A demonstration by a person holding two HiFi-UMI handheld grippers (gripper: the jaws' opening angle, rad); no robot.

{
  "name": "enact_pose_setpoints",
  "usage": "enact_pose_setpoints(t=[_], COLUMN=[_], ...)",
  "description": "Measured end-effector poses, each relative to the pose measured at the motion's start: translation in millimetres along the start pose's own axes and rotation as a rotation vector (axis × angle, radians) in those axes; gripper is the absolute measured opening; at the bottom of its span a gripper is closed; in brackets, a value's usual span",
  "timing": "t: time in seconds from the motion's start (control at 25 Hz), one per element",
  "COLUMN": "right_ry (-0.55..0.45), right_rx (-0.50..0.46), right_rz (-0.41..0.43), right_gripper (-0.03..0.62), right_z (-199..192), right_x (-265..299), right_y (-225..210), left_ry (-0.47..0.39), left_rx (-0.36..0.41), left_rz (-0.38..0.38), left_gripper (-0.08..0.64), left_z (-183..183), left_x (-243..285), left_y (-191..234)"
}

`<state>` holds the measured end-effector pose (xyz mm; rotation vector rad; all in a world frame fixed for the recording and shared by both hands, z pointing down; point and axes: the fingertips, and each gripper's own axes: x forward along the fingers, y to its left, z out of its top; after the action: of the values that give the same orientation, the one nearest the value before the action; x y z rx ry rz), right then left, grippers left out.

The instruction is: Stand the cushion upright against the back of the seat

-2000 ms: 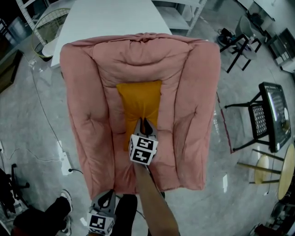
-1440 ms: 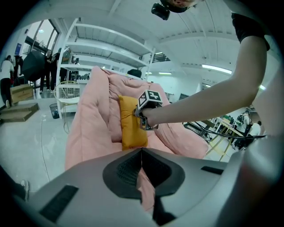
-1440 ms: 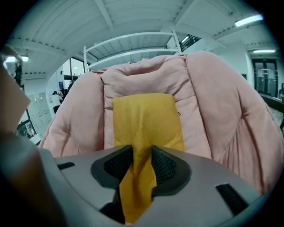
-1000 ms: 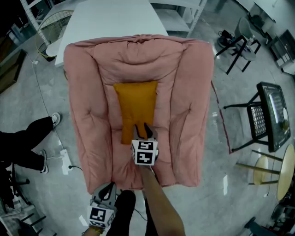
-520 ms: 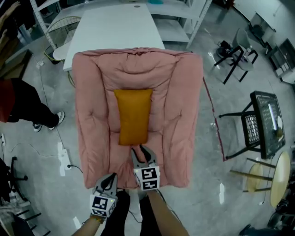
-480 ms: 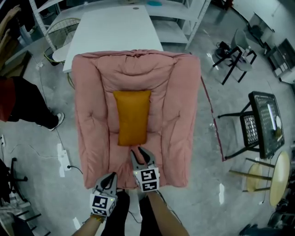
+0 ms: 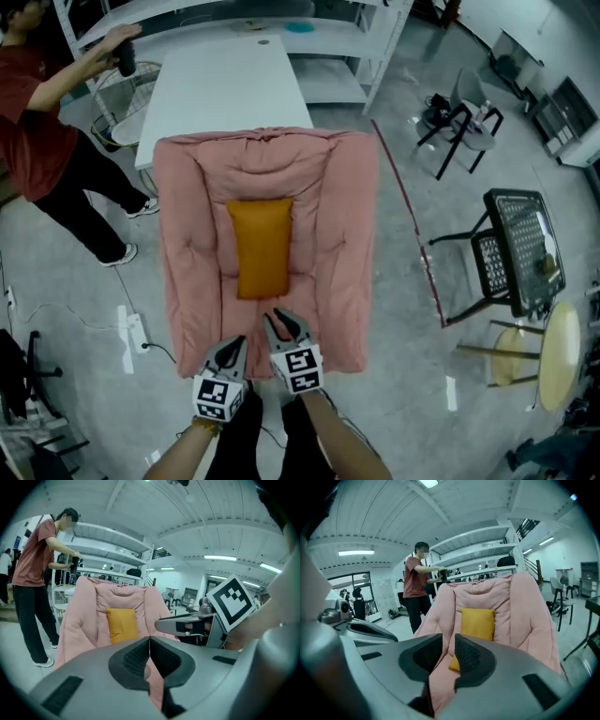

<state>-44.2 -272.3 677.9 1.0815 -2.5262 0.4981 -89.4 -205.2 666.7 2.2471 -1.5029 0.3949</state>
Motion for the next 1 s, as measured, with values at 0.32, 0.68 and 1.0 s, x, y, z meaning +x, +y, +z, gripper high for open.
enact_pose_setpoints(t=[0.32,0.68,1.0], right_ry=[-0.010,-0.029,-0.051], right_rx=[-0.009,-0.028,-0.044], right_rz=[0.003,0.004,0.046], right_gripper=[0.089,0.089,0.089], right_z=[35,68,104], right_x=[-38,-74,-102], right_y=[12,22,38], left_ry=[-0.025,-0.046,-0.081], left_rx=[0.042,0.081,0.096], left_rz=[-0.010,-0.019,-0.024], left_gripper=[0.014,0.014,0.014], left_z=[53,96,134], left_x=[-17,-36,-59], left_y=[-8,-25,-41])
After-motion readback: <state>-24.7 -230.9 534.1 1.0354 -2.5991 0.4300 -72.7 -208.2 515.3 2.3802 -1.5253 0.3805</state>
